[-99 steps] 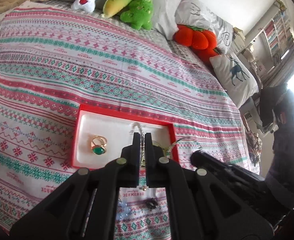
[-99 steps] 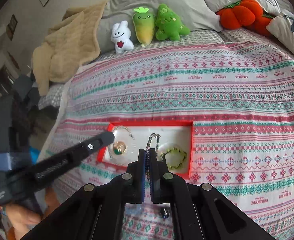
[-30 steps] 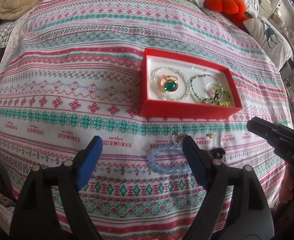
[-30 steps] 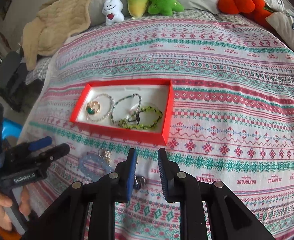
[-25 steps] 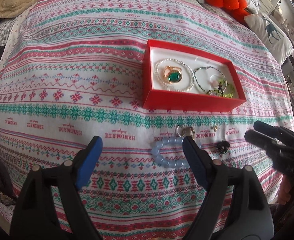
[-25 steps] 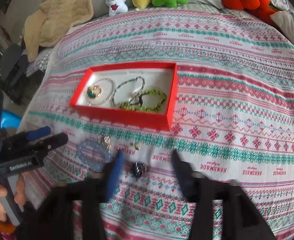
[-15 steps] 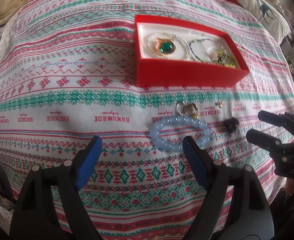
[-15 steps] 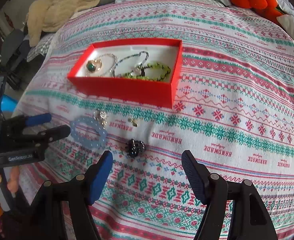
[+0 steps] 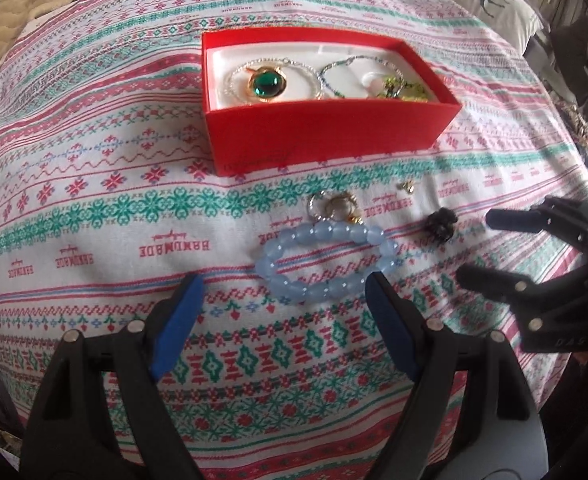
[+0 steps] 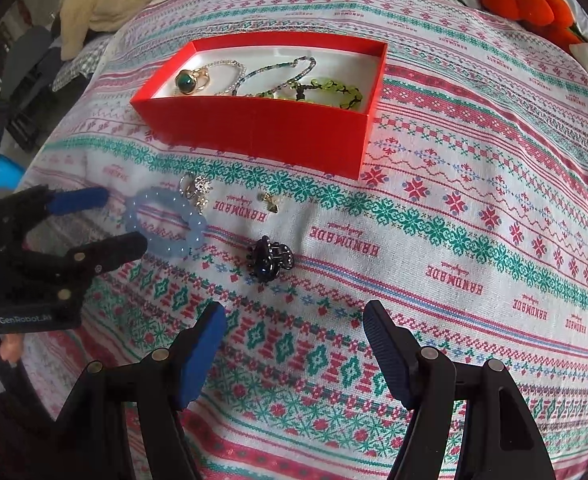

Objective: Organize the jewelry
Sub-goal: 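Grasp the pale blue bead bracelet with the left gripper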

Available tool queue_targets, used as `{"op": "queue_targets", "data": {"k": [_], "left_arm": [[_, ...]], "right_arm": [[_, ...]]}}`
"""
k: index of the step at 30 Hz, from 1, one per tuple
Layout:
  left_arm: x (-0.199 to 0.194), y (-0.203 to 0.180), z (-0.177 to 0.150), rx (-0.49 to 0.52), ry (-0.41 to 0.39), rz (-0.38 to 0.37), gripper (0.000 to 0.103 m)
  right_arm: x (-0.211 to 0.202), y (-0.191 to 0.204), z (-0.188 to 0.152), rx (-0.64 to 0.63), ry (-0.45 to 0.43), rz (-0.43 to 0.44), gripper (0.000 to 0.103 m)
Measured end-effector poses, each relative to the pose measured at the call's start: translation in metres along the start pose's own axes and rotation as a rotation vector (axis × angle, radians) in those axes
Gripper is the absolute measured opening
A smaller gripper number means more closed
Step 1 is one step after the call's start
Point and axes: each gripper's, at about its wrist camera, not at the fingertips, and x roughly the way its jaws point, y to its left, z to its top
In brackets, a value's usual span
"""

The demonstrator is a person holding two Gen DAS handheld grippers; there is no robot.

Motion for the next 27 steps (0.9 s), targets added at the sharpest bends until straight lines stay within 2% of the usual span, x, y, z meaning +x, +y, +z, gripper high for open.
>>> {"op": "queue_targets", "data": {"k": [2, 5, 7, 12, 14, 16, 27], "left_arm": [[0.000, 0.000, 0.002, -0.012, -0.005, -0.010, 0.082], [0.005, 0.000, 0.006, -0.029, 0.002, 0.000, 0.072], [0.012, -0.001, 0.010, -0.042, 0.017, 0.027, 0.059], [0.027, -0.021, 0.018, 0.003, 0.050, 0.143, 0.043], [0.029, -0.028, 0.020, 0.023, 0.053, 0.177, 0.033], [0.031, -0.033, 0.022, 0.028, 0.057, 0.186, 0.013], [0.018, -0.022, 0.023, -0.052, 0.037, 0.155, 0.013]], "right_arm": [[0.002, 0.002, 0.001, -0.001, 0.004, -0.004, 0.073], [0.004, 0.003, 0.001, 0.003, 0.013, -0.011, 0.073], [0.006, 0.005, 0.002, 0.003, 0.014, -0.018, 0.073], [0.007, 0.005, 0.003, 0.009, 0.012, -0.023, 0.073], [0.008, 0.004, 0.002, 0.012, 0.012, -0.028, 0.073], [0.008, 0.005, 0.002, 0.014, 0.013, -0.033, 0.073], [0.015, 0.009, 0.010, 0.008, 0.010, -0.064, 0.073]]}}
